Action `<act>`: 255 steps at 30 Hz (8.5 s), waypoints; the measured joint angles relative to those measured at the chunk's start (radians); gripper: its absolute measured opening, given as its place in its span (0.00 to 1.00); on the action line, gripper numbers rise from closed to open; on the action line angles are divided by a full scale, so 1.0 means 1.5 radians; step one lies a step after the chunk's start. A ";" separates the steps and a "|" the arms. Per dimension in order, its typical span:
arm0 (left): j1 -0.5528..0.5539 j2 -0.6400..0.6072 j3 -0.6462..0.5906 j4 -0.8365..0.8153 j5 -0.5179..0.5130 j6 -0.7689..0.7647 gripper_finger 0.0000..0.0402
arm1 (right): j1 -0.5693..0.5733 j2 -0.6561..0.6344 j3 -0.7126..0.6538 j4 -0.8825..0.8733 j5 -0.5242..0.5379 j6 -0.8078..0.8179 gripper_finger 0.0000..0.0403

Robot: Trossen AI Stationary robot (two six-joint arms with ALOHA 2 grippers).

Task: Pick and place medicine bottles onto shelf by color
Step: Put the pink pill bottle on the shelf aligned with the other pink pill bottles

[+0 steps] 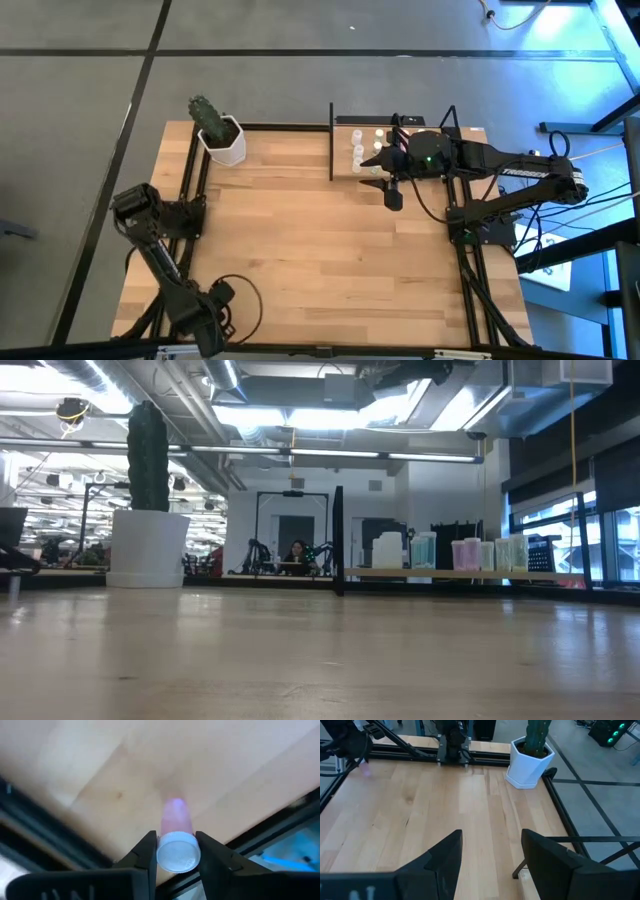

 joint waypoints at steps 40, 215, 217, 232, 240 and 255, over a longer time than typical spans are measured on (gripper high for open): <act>0.686 0.013 0.196 0.040 -0.091 1.188 0.23 | 0.000 -0.001 0.000 -0.138 -0.262 -0.019 0.51; 0.539 -0.101 0.597 -0.369 -0.447 0.839 0.53 | 0.033 0.330 0.000 0.161 -0.134 -0.036 0.35; 0.539 -0.101 0.597 -0.369 -0.447 0.839 0.53 | 0.033 0.331 0.000 0.161 -0.134 -0.036 0.35; 0.539 -0.101 0.597 -0.369 -0.447 0.839 0.53 | 0.033 0.358 0.000 0.193 -0.158 -0.074 0.64; 0.540 -0.100 0.597 -0.369 -0.447 0.839 0.53 | 0.034 0.407 0.000 0.216 -0.174 -0.091 0.65; 0.540 -0.100 0.597 -0.369 -0.447 0.844 0.53 | 0.034 0.485 0.000 0.226 -0.139 -0.186 0.65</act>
